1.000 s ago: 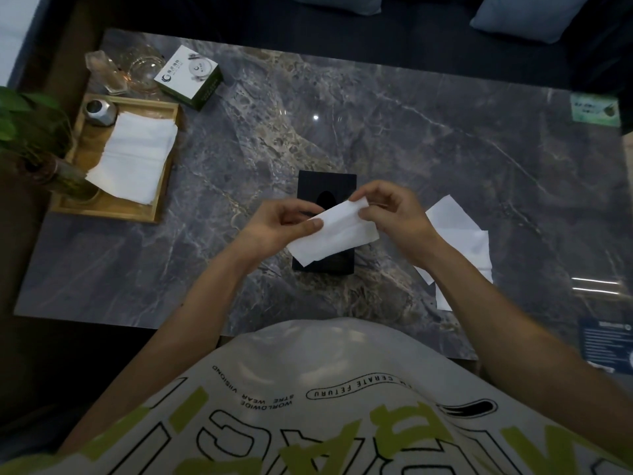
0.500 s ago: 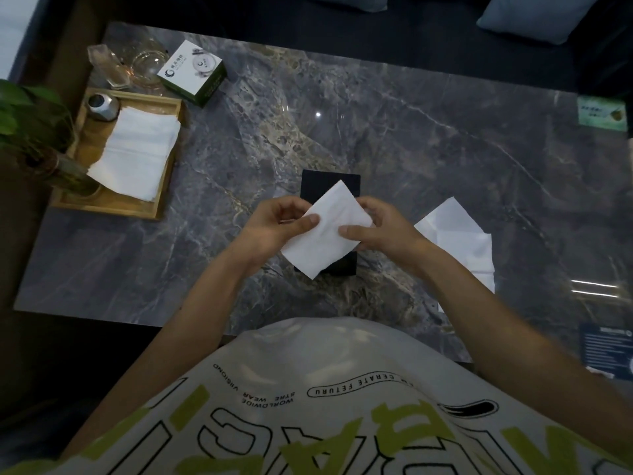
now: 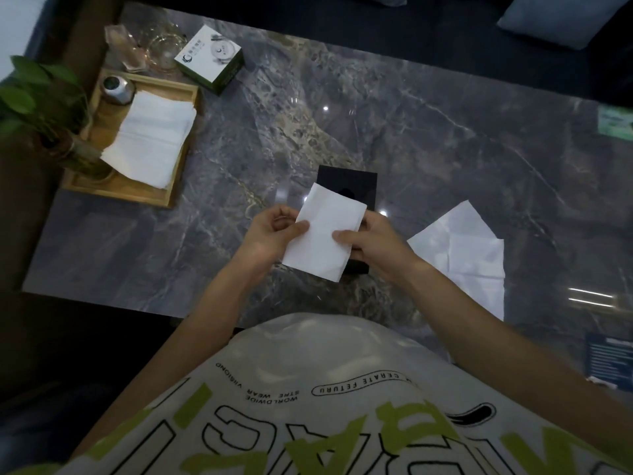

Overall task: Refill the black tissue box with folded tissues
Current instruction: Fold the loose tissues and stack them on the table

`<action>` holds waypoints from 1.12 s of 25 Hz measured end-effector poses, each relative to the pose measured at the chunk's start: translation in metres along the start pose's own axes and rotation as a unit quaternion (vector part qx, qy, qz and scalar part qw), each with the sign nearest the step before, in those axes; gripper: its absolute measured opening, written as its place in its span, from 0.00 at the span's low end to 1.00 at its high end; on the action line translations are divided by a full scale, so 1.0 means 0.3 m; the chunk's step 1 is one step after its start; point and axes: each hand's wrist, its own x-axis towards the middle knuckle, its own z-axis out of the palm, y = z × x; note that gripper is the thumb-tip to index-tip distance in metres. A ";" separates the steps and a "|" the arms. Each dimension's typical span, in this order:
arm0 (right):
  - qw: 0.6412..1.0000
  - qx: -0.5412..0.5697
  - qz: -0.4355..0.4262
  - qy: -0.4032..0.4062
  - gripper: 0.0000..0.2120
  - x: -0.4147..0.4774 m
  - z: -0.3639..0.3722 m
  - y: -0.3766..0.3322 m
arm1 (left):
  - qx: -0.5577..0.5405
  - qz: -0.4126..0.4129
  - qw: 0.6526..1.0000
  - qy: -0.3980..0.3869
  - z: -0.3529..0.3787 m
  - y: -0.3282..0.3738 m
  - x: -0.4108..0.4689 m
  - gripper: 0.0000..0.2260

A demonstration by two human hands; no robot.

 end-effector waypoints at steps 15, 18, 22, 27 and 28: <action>0.976 -0.195 0.023 0.095 0.10 0.214 0.277 0.092 | 0.156 -0.042 0.980 0.118 -0.259 -0.114 0.090 0.08; 0.967 -0.222 0.047 0.116 0.09 0.279 0.333 0.117 | 0.175 -0.051 0.976 0.121 -0.309 -0.134 0.110 0.14; 0.960 -0.240 0.080 0.116 0.13 0.342 0.396 0.138 | 0.234 -0.033 0.967 0.097 -0.348 -0.167 0.131 0.15; 0.950 -0.280 0.088 0.107 0.22 0.368 0.420 0.164 | 0.291 -0.012 0.956 0.029 -0.366 -0.190 0.149 0.14; 0.950 -0.279 0.089 0.111 0.23 0.369 0.420 0.169 | 0.301 -0.015 0.953 0.017 -0.367 -0.193 0.150 0.15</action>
